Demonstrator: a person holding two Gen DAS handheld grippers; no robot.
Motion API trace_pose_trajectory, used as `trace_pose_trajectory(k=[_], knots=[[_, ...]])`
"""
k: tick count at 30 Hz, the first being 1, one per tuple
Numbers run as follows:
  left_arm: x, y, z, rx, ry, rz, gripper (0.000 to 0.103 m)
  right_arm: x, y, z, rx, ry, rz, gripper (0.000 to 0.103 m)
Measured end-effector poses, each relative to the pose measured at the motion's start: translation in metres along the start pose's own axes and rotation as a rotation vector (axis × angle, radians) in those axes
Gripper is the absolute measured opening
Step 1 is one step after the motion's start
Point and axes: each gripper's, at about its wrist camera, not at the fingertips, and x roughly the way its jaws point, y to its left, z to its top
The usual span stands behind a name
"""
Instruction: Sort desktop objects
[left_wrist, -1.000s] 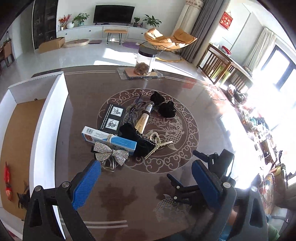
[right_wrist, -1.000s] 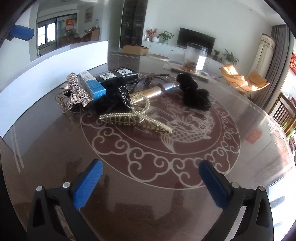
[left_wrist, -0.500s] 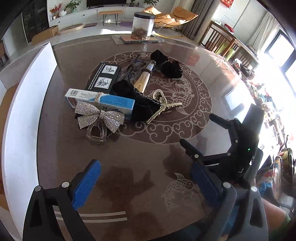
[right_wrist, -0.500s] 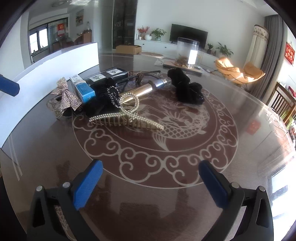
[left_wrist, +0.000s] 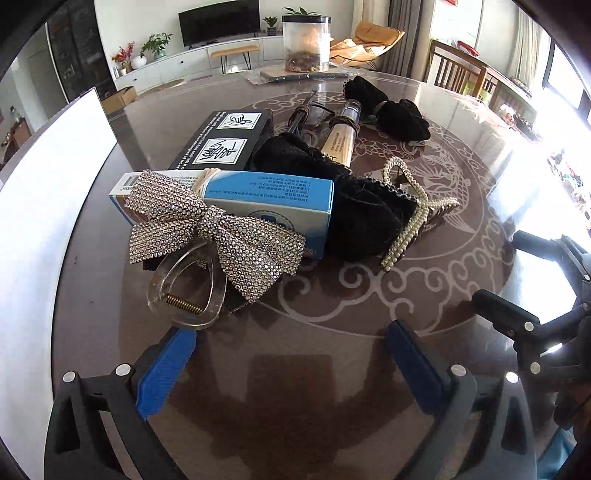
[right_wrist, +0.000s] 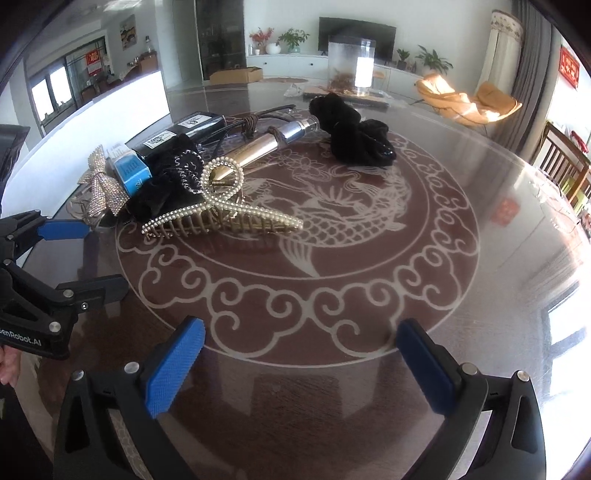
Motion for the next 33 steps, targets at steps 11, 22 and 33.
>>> trace_pose_trajectory(k=[11, 22, 33], knots=[[0.0063, 0.0081, 0.0084, -0.019, -0.075, 0.013, 0.103, -0.0027, 0.0015, -0.0001, -0.005, 0.002, 0.006, 0.103], [0.0059, 0.0066, 0.0061, -0.013, -0.078, 0.003, 0.103, -0.0028, 0.0016, 0.0001, -0.005, 0.002, 0.006, 0.103], [0.0064, 0.0064, 0.0061, -0.012, -0.079, 0.003, 0.103, -0.0023, 0.0014, 0.0001, -0.005, 0.002, 0.006, 0.103]])
